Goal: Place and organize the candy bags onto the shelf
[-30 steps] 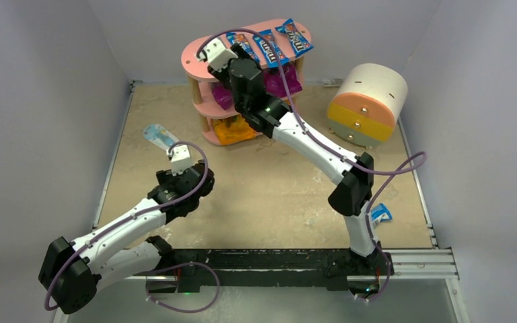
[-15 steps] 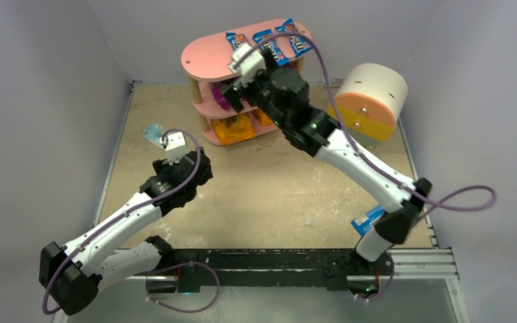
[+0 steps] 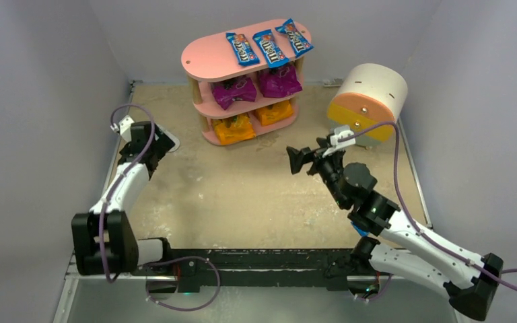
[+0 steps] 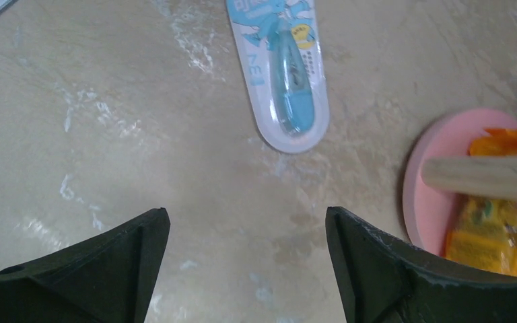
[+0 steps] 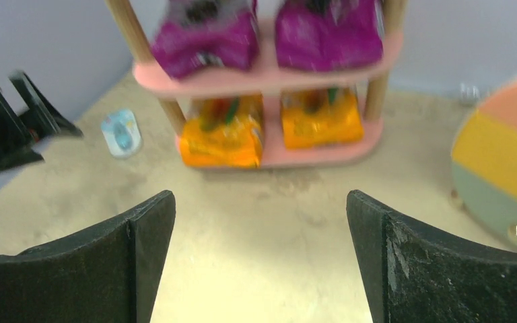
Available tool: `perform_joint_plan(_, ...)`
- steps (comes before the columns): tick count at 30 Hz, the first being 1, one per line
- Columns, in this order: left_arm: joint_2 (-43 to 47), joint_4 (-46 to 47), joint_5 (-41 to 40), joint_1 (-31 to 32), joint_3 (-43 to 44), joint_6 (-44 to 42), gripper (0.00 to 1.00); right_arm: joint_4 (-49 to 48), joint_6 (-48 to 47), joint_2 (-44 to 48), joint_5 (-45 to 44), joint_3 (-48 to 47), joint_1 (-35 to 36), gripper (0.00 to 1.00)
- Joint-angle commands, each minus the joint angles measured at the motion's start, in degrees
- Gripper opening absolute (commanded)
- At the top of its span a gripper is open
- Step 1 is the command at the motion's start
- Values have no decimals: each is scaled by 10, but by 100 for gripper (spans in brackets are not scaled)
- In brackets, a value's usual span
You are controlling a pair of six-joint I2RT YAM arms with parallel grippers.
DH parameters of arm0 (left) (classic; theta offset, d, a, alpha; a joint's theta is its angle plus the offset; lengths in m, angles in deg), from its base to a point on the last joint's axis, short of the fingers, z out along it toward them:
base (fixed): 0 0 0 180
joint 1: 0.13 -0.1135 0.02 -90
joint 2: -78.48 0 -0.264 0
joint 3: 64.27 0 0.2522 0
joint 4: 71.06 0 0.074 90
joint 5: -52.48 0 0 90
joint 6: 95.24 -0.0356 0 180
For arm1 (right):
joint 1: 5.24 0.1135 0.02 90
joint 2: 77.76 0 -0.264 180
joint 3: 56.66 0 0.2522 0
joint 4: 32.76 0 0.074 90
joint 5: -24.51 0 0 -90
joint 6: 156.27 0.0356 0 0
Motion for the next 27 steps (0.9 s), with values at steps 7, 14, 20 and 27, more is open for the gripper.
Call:
perform_joint_plan(7, -121, 148, 220, -90, 10, -20, 85, 123, 150, 115, -234, 112, 0, 98)
perform_joint_plan(14, -69, 172, 246, -90, -41, -29, 89, 385, 376, 73, -367, 50, -14, 98)
perform_joint_plan(20, -43, 180, 262, -90, -58, -32, 90, 509, 495, 8, -257, 65, -202, 98)
perform_joint_plan(27, -25, 170, 306, -86, -77, -35, 91, 471, 517, 8, -89, 139, -386, 98)
